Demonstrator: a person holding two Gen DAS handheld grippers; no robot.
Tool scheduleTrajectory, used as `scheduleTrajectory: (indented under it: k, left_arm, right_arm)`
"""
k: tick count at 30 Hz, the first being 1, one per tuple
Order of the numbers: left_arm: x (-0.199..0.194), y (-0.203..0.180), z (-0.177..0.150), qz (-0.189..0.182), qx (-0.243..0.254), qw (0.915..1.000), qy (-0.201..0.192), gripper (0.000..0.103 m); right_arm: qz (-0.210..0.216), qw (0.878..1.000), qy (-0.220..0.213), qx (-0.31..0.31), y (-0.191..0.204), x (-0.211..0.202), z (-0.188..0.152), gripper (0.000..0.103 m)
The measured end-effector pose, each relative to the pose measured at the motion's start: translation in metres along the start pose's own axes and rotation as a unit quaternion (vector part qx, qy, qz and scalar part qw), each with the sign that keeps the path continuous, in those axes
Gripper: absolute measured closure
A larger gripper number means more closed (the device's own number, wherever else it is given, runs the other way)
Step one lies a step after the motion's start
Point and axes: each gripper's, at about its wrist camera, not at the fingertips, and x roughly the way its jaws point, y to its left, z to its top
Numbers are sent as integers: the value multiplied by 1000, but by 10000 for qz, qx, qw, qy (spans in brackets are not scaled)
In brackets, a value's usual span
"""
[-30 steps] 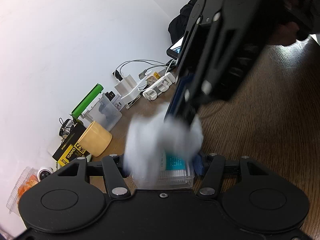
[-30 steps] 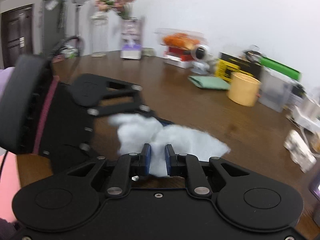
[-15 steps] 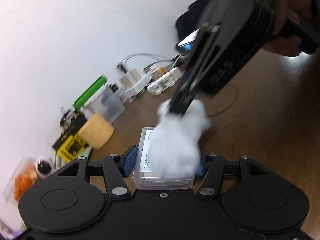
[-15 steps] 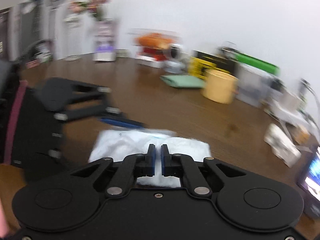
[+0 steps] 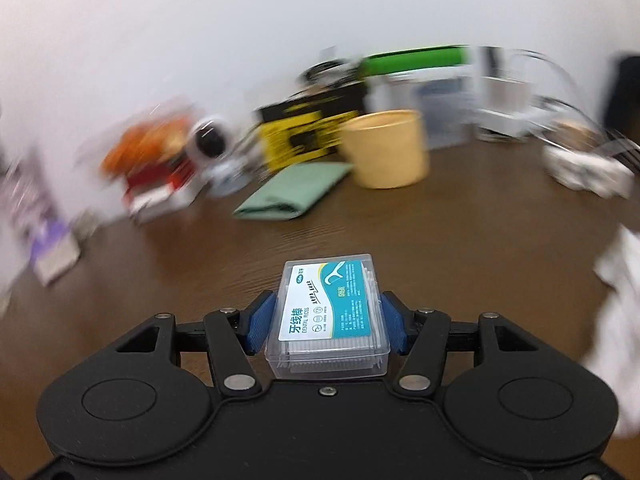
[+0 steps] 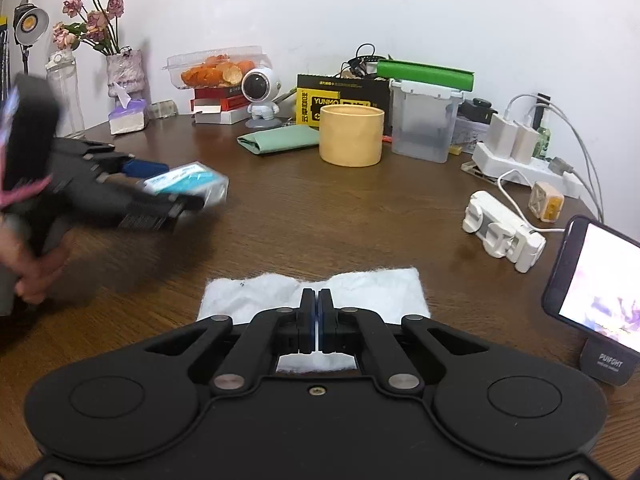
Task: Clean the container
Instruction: 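Set the floss box on the desk with the left gripper while the right gripper drops the wipe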
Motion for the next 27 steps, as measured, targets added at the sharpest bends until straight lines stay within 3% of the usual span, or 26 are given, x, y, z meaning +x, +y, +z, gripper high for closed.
scheduleTrajectory:
  k: [4, 8, 13, 17, 20, 27]
  left_arm:
    - [18, 12, 7, 214, -415, 9983, 351, 47]
    - [25, 15, 11, 240, -427, 9978, 457, 45]
    - [23, 11, 7, 268, -327, 9980, 479, 20]
    - [-1, 14, 7, 136, -310, 9982, 497, 19]
    - [-33, 29, 7, 1, -602, 9973, 427, 10]
    - [-87, 56, -7, -190, -1121, 9924, 477, 4]
  right_arm:
    - [44, 10000, 8, -29, 3, 0, 0, 103]
    - [50, 10000, -14, -25, 3, 0, -1, 103]
    - [64, 10000, -33, 1, 4, 1, -2, 103]
    - [41, 10000, -88, 12, 4, -1, 0, 103]
    - [-5, 9999, -130, 14, 0, -1, 5, 103]
    - [-82, 9993, -347, -107, -4, 24, 45, 103]
